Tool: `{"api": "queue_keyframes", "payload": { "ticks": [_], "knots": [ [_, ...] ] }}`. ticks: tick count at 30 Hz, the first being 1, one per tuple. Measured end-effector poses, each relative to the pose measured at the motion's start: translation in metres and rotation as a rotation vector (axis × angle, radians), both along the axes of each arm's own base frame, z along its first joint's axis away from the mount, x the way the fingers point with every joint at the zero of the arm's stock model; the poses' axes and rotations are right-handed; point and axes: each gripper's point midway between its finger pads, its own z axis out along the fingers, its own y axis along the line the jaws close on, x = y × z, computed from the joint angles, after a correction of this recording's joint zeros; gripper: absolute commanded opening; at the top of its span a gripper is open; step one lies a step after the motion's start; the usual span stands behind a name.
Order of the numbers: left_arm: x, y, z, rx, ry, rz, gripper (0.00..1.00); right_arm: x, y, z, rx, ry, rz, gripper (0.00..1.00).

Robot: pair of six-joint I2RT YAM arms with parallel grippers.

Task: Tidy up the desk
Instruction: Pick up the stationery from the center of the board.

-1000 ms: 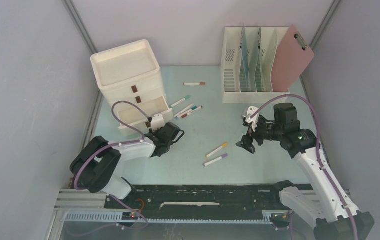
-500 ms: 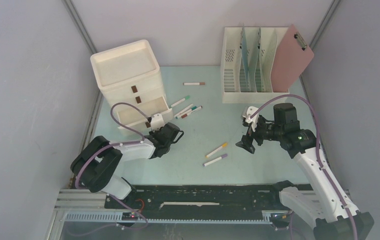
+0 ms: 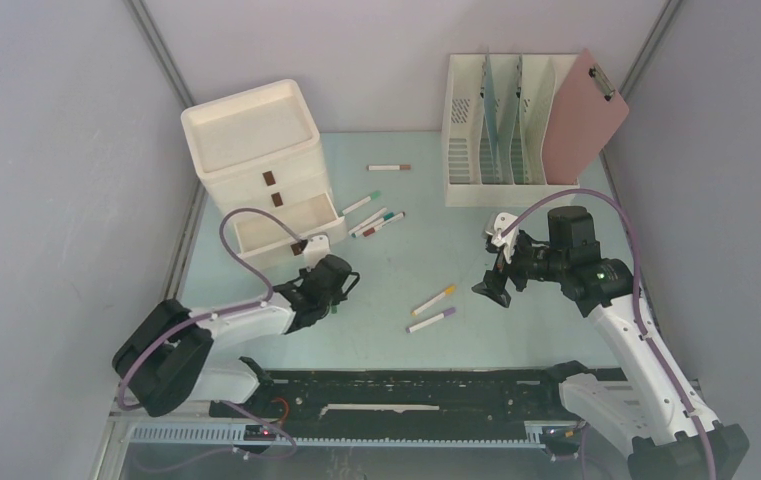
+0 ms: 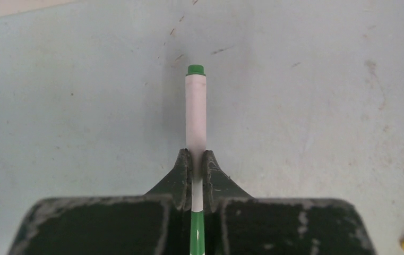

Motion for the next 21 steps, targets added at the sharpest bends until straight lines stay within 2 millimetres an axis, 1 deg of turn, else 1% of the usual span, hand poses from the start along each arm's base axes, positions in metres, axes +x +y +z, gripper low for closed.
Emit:
{"api": "queue_keyframes", "payload": {
  "ticks": [7,11,17,21],
  "knots": [
    [0.0,-0.007,0.032,-0.004,-0.078,-0.124,0.0,0.0,0.0,0.0,0.0,0.0,0.0,0.96],
    [-0.001,-0.013,0.048,0.01,-0.115,-0.226,0.0,0.0,0.0,0.0,0.0,0.0,0.0,0.96],
    [-0.002,-0.015,0.07,0.073,-0.181,-0.361,0.0,0.0,0.0,0.0,0.001,-0.002,0.0,0.96],
    [0.001,-0.015,0.089,0.131,-0.236,-0.445,0.0,-0.001,0.0,0.001,0.001,-0.005,0.001,0.96]
  ]
}}
